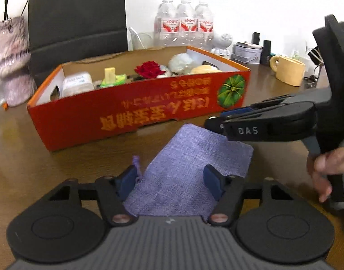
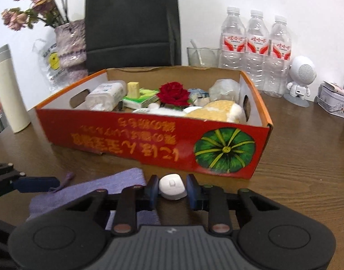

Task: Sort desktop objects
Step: 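Grasp the lavender pouch with the left tool while the right tool grasps the white charger puck, then lift the pouch and charger puck and carry them over the box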

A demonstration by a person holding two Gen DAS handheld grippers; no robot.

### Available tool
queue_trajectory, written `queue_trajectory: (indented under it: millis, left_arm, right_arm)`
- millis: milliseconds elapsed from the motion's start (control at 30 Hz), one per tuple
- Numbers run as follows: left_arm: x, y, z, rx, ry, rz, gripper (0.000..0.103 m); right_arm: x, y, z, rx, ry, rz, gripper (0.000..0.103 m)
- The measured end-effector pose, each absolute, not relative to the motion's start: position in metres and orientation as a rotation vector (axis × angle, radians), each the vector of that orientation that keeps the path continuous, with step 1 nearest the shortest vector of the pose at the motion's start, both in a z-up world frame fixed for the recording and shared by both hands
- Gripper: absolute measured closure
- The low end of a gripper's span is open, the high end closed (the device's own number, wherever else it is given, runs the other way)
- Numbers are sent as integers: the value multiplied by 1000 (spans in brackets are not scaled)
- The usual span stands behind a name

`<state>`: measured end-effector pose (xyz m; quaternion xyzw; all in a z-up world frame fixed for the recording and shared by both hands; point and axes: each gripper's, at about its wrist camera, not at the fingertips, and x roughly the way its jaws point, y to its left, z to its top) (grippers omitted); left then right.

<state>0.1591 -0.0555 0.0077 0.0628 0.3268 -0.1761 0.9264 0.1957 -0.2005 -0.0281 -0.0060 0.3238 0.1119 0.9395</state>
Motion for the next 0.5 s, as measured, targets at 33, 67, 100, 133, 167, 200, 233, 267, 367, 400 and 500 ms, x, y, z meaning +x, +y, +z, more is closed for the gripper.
queue_trajectory:
  millis: [33,67,100,133,167,200,233,267,367,400,500]
  left_arm:
    - [154,-56,9,134,671,-351,43]
    - [150,-57,9,134,671,-348,47]
    - [144,-58,10,132,669,-345,57]
    - [138,-59,11,136,665,-345,77]
    - [131,-59,12,132,666,-349,87]
    - [125,-59,12,123,667,-342,90]
    - [117,-57,12,112,661,-327,90]
    - [110,-55,12,97,659,-313,91]
    - [81,-40,17,-13,633,-262,91]
    - [71,-37,22,-31,610,-241,92]
    - [42,-25,42,-109,497,-204,91]
  right_arm:
    - [192,-201,-28,-6,660,230,77]
    - [187,-203,-28,10,661,228,77]
    - [182,-206,-27,31,662,227,77]
    - [176,-209,-27,62,663,220,77]
    - [169,-215,-26,104,665,212,78]
    - [161,-217,-26,124,662,212,78]
    - [152,-218,-24,133,653,212,78]
    - [142,-219,-22,136,644,209,78]
    - [110,-218,-15,142,613,212,78]
    - [99,-216,-12,133,602,220,78]
    - [67,-206,0,84,553,245,78]
